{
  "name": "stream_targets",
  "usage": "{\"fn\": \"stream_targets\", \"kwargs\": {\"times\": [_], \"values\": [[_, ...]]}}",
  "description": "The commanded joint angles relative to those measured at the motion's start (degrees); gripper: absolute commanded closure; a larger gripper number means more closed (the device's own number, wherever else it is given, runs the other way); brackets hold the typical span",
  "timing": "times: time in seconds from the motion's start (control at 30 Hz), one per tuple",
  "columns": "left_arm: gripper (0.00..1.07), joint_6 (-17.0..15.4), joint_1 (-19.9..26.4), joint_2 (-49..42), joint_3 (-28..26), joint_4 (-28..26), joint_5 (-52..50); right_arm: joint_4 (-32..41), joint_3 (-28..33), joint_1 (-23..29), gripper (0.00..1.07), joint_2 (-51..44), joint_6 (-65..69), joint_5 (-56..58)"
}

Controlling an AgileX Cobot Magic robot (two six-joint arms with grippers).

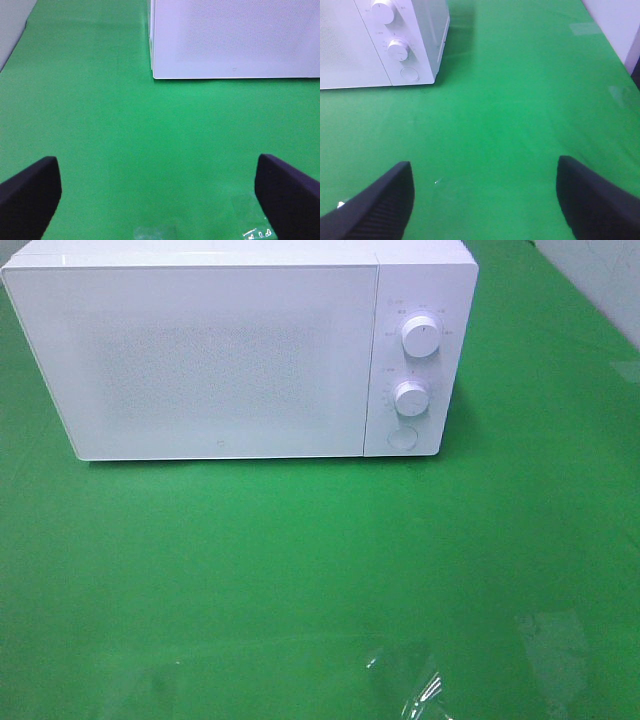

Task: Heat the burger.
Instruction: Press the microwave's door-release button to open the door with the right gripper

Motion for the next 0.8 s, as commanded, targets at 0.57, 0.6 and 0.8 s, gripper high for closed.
{"fn": "stream_targets", "kwargs": {"times": [0.57, 0.6, 0.8], "values": [[0.10, -0.29, 0.11, -0.97, 0.06, -0.29, -0.17, -0.40, -1.89, -0.34, 0.31, 6.76, 0.00, -13.64], [0.10, -0.29, 0.11, -0.97, 0.06, -0.29, -0.17, -0.40, -1.89, -0.34, 0.31, 8.65, 0.00, -15.93], [0.10, -0.29, 0.11, -0.97, 0.06, -0.29, -0.17, -0.40, -1.89, -0.34, 0.31, 13.87, 0.00, -20.74]]}}
